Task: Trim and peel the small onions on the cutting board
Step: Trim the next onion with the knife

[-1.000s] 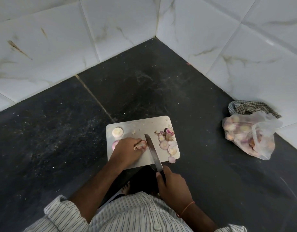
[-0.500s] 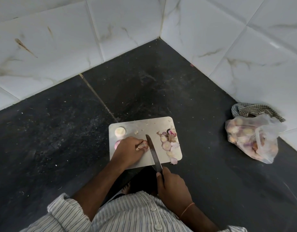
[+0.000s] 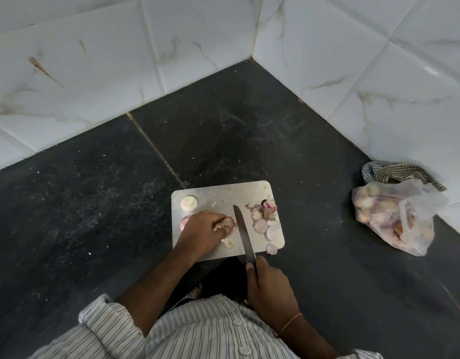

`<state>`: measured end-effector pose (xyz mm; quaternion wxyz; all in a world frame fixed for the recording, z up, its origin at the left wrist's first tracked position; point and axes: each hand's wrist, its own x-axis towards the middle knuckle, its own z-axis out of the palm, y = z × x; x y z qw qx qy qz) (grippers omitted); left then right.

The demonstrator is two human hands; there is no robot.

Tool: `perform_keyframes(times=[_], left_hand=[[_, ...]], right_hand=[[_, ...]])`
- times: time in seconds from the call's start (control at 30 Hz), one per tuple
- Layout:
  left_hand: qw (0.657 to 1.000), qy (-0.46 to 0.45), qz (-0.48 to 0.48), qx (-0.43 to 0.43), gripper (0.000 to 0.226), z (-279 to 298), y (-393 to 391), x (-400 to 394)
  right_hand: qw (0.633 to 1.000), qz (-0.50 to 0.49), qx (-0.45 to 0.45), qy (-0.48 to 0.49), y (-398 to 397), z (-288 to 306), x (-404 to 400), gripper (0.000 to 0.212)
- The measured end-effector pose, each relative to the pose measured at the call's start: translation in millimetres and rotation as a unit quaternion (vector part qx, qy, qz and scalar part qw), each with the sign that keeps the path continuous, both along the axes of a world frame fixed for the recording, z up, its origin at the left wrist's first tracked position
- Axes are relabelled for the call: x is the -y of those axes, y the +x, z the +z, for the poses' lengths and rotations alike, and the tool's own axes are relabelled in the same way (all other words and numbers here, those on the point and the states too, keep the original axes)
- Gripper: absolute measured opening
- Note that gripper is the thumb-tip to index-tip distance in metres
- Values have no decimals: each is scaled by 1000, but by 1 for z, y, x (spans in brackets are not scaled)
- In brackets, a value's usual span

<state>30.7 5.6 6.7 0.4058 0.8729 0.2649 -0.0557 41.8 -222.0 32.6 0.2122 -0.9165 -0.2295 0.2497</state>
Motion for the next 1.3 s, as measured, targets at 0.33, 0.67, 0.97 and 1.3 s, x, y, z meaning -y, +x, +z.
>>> perform_keyframes(times=[0.33, 0.67, 0.97, 1.3], left_hand=[[996, 36, -79, 19, 38, 5, 6, 3], [988, 65, -139, 22, 40, -1, 11, -1], [1000, -5, -2, 19, 49, -3, 4, -3], [999, -25, 17, 8, 45, -8, 4, -5]], right_hand=[[999, -35, 14, 27, 6, -1, 3, 22], [999, -38, 13, 26, 7, -3, 4, 25], [1000, -18, 1, 20, 0, -5, 0, 26], [1000, 1, -18, 1, 0, 0, -6, 24]])
